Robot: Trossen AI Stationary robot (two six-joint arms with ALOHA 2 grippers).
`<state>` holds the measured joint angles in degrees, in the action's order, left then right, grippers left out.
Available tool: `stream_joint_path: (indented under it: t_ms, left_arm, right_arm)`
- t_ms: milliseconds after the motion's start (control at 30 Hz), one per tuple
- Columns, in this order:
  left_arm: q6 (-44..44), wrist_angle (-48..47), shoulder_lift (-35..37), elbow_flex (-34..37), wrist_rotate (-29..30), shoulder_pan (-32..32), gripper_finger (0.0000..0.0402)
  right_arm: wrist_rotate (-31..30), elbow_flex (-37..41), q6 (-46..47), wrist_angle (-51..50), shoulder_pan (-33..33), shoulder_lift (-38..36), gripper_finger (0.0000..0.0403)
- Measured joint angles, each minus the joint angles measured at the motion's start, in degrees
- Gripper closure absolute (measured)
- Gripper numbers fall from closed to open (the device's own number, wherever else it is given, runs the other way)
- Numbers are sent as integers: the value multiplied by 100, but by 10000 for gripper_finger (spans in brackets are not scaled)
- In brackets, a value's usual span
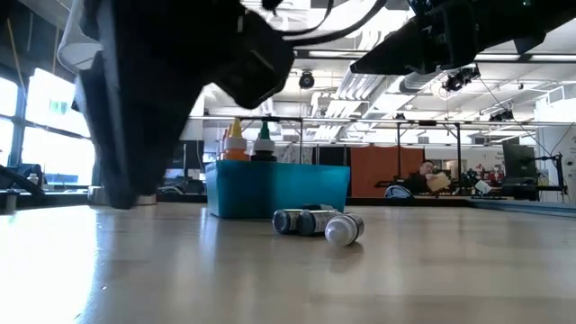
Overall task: Pick & Place food coloring
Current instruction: Put the small blue food coloring bottle into the bin
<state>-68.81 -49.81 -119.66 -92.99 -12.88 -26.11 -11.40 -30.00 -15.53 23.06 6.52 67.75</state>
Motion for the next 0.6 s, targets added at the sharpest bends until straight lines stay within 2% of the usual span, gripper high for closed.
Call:
stream_joint_path:
  t_ms: [233,333,600]
  left_arm:
    - [973,-1115,29,2,-175,-91,245]
    - [922,-1535,25,4,-162,-184,245]
    - [891,-1575,11,4,-25,-523,245]
  right_arm:
    - [0,0,0,-6,0,0,260]
    - [0,0,0,-8,0,0,261]
    - [1,0,0,-10,-1,0,261]
